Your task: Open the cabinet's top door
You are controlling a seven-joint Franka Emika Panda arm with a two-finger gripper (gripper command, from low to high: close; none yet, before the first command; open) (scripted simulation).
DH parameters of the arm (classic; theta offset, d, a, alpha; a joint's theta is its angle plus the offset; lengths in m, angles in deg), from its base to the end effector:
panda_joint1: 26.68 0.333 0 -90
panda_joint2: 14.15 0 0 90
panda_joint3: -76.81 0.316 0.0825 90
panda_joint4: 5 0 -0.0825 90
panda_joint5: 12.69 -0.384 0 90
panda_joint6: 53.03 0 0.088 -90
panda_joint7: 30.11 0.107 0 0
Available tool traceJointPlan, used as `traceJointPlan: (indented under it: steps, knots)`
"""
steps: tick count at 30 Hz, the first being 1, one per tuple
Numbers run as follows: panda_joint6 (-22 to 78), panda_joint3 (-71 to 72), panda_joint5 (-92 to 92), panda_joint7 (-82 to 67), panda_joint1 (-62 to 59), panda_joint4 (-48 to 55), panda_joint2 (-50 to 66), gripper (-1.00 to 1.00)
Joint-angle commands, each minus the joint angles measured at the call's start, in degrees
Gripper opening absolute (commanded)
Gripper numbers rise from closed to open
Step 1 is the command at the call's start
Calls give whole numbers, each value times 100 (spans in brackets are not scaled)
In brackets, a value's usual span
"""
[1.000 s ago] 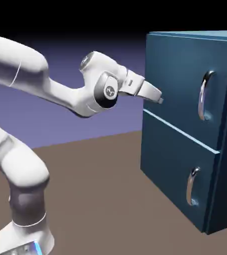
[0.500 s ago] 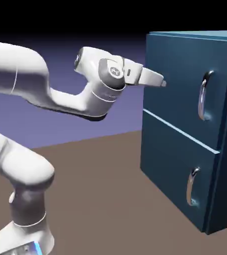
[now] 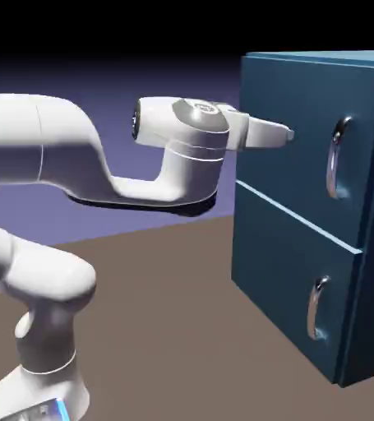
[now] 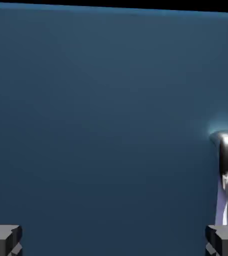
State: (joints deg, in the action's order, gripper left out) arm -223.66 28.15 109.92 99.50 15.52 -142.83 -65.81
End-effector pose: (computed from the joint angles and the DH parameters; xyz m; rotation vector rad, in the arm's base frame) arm 0.3770 -0.0664 0.5859 -1.9146 0.6957 -1.6693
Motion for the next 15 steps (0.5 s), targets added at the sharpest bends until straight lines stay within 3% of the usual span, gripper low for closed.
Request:
traceJointPlan:
  steps: [1, 15]
  knots:
    - [7, -99, 250, 177, 84, 47, -39, 100]
    - [103, -1483, 3738, 2657, 1266, 707, -579, 100]
